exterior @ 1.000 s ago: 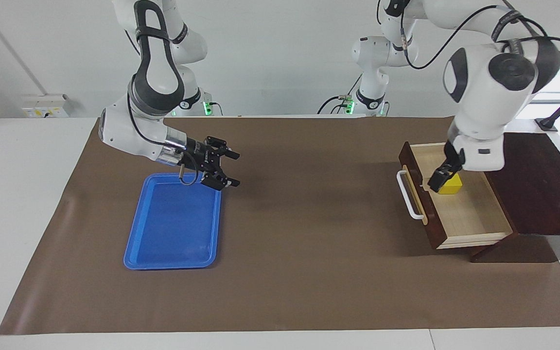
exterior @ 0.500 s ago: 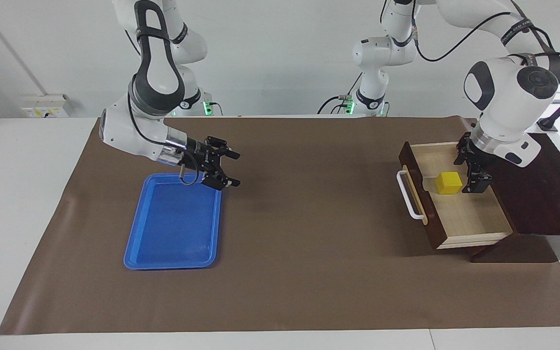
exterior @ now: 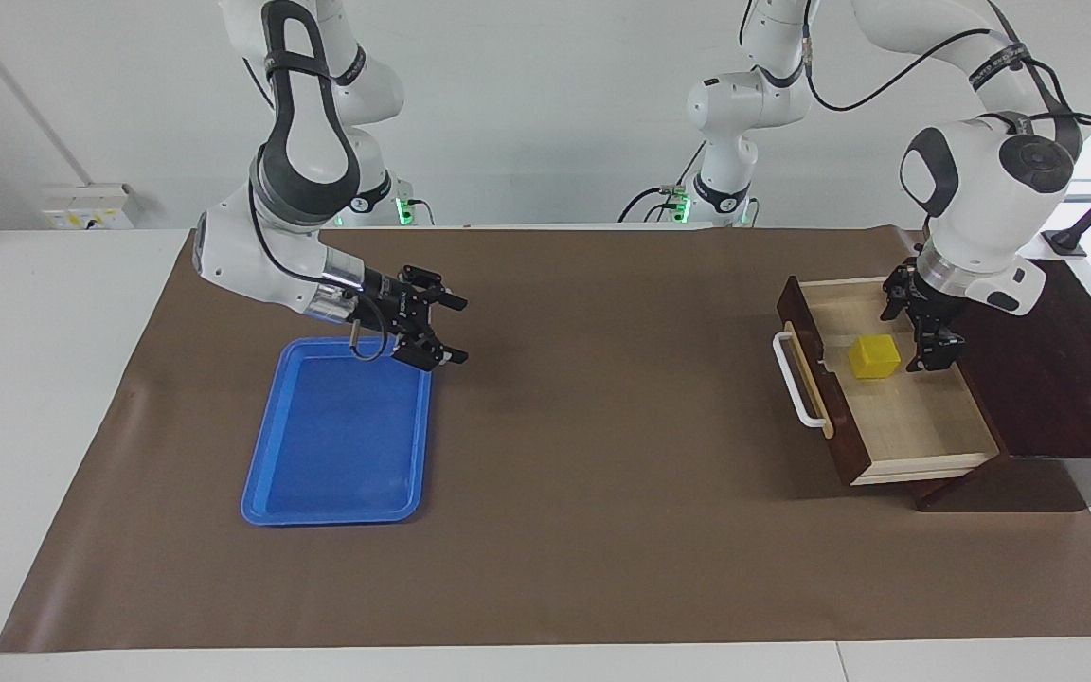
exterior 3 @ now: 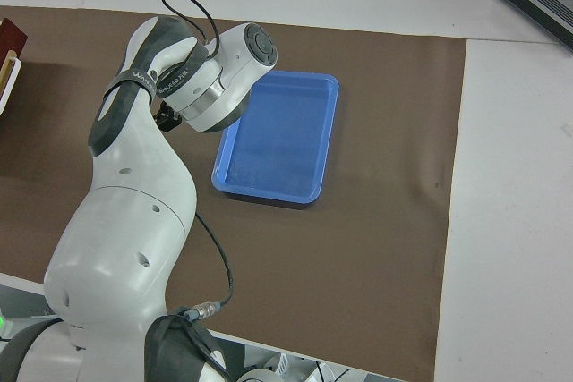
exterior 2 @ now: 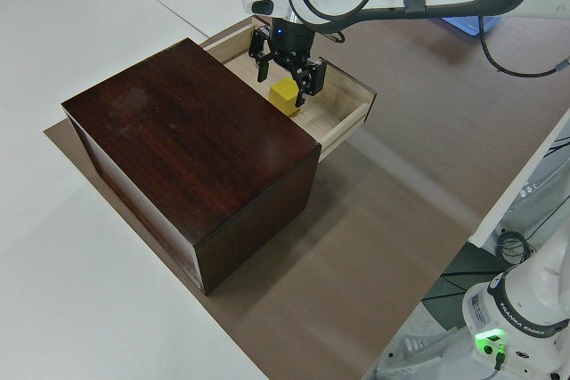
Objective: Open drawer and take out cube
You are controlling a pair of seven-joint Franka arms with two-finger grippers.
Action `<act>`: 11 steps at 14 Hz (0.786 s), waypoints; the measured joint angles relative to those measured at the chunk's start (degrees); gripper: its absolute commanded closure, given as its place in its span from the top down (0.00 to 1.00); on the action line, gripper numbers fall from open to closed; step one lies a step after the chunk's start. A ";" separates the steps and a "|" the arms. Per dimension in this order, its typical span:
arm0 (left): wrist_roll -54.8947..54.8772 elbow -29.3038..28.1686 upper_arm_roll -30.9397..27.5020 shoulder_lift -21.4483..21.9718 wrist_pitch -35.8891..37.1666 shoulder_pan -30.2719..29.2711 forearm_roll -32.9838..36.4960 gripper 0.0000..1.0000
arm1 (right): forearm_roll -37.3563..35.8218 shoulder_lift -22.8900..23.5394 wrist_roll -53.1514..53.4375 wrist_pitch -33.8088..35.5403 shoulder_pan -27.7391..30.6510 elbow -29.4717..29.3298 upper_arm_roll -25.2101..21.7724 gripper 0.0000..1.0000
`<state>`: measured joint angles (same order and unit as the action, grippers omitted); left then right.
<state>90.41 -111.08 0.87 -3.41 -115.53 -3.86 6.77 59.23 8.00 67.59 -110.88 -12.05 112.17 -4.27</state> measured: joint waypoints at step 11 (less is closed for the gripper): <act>0.76 -2.17 0.21 0.29 -2.38 -0.36 -0.02 0.78 | -0.04 0.00 -0.62 0.00 0.00 0.00 0.00 1.00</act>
<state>91.17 -113.26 1.08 -3.12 -117.91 -4.22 6.75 59.19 8.00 66.98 -110.88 -12.05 112.17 -4.27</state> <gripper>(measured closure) 0.022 0.000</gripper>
